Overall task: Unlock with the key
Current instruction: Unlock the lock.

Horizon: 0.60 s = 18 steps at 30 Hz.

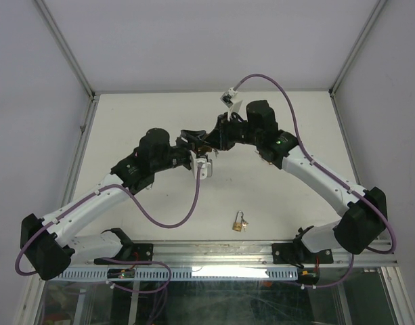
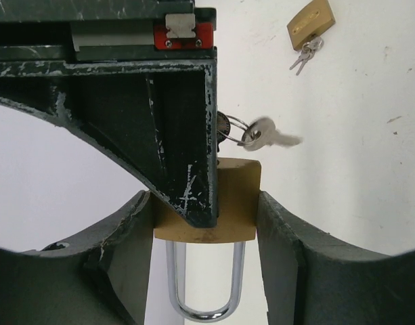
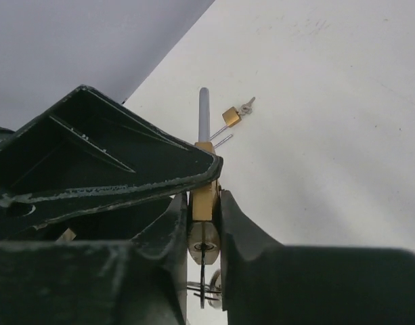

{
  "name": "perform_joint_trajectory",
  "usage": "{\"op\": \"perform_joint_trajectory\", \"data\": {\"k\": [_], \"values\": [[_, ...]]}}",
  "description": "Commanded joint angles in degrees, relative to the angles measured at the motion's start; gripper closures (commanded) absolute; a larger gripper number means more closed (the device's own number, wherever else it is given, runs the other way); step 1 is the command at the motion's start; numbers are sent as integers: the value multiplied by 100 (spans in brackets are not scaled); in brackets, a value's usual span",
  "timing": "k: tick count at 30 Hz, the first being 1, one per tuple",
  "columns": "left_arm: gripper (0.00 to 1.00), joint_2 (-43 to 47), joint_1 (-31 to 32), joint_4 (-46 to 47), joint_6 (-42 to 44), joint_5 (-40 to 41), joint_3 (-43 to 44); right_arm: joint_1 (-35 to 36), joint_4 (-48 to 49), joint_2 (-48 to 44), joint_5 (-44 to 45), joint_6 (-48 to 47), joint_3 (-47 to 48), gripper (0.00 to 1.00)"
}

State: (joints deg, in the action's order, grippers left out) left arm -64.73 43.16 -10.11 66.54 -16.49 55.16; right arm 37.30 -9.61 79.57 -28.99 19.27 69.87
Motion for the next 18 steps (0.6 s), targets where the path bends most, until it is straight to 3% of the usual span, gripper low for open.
{"op": "perform_joint_trajectory", "data": {"k": [1,2,6,7,8,9,12,14,16,18], "values": [[100,83,46,552,74,-141,437,-13,422,-42,-25,49,320,95],[100,83,44,552,63,-125,448,-32,402,-59,-41,62,315,100],[97,96,46,701,-208,1,429,-280,742,-272,-332,479,142,100],[63,128,37,997,-476,145,348,-409,1011,-368,-383,640,60,100],[15,168,31,1408,-877,290,232,-533,1140,-457,-414,797,-7,100],[3,200,10,1879,-1307,408,142,-666,1399,-561,-433,934,-56,100],[1,162,-495,2354,-3412,107,472,-1036,2352,-727,-616,1313,1,100],[1,121,-1329,2681,-5437,-656,661,-1187,2841,-726,-861,1464,221,100],[1,134,-1773,3349,-7135,-1592,599,-1272,3387,-728,-1017,1582,402,100],[1,122,-1870,4197,-8036,-2163,530,-1314,4207,-713,-1097,1845,462,100]]}}
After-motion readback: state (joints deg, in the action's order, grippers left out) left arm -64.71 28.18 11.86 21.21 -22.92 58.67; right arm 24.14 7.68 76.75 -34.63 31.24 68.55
